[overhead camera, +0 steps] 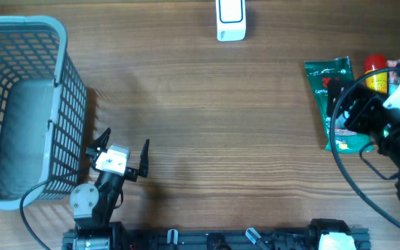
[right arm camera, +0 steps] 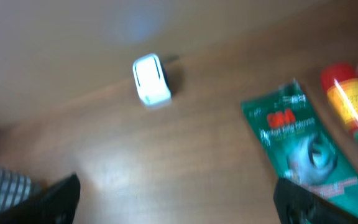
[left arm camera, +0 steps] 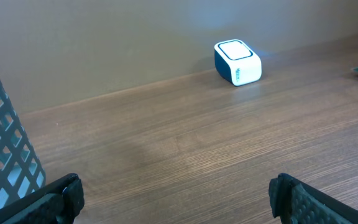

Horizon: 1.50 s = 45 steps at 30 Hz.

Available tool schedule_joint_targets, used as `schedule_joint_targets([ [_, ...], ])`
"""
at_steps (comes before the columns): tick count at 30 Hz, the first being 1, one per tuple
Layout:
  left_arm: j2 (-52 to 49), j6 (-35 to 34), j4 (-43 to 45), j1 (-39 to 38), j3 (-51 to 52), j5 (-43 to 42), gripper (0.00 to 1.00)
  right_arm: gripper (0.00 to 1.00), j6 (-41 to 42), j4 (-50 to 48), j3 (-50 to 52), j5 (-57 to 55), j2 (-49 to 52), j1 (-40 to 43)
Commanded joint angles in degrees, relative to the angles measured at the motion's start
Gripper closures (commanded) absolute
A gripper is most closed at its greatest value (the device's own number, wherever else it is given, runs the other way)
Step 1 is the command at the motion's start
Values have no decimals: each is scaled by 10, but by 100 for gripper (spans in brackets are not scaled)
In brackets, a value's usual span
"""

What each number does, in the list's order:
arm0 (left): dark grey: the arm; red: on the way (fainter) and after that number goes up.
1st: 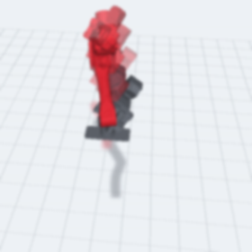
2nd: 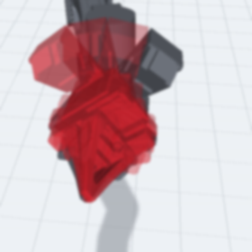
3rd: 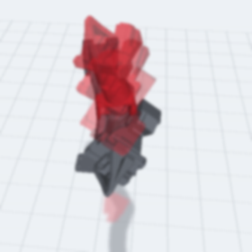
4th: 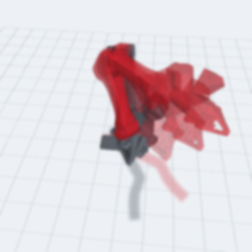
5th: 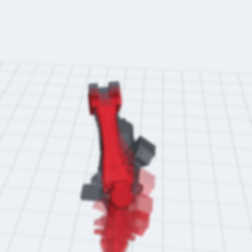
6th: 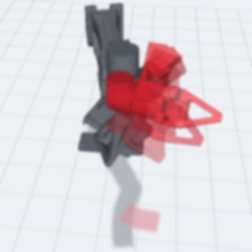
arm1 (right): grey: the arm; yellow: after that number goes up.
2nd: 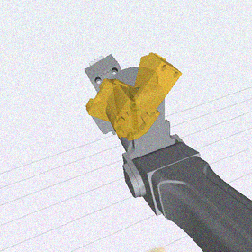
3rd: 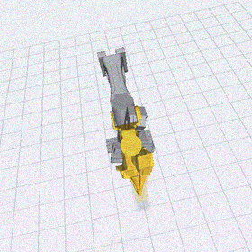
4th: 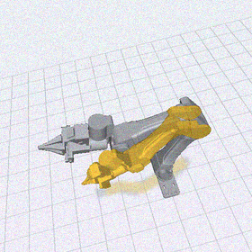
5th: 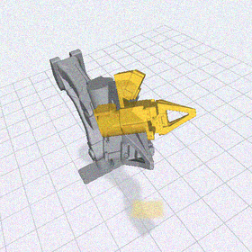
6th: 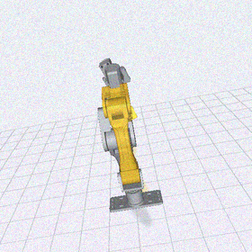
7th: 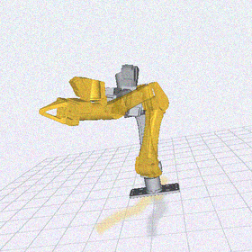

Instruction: Scan the item barcode

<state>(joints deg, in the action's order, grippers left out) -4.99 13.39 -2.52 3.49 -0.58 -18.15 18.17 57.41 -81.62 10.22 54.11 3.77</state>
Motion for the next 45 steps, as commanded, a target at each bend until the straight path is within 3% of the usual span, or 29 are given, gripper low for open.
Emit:
schedule_joint_targets([
  [1,1,-6,0,-3,2,-9,0,0,-41,-108,91,-2,-90,-2],
  [9,1,-6,0,-3,2,-9,0,0,-62,-476,503,4,-455,-2],
  [12,1,-6,0,-3,2,-9,0,0,-57,-528,586,5,-527,0],
  [23,1,-6,0,-3,2,-9,0,0,-20,-665,808,1,-539,3],
  [30,1,-6,0,-3,2,-9,0,0,-16,-574,813,-46,-540,2],
  [45,1,-5,-1,-3,3,-9,0,0,-15,-577,813,-46,-537,0],
])
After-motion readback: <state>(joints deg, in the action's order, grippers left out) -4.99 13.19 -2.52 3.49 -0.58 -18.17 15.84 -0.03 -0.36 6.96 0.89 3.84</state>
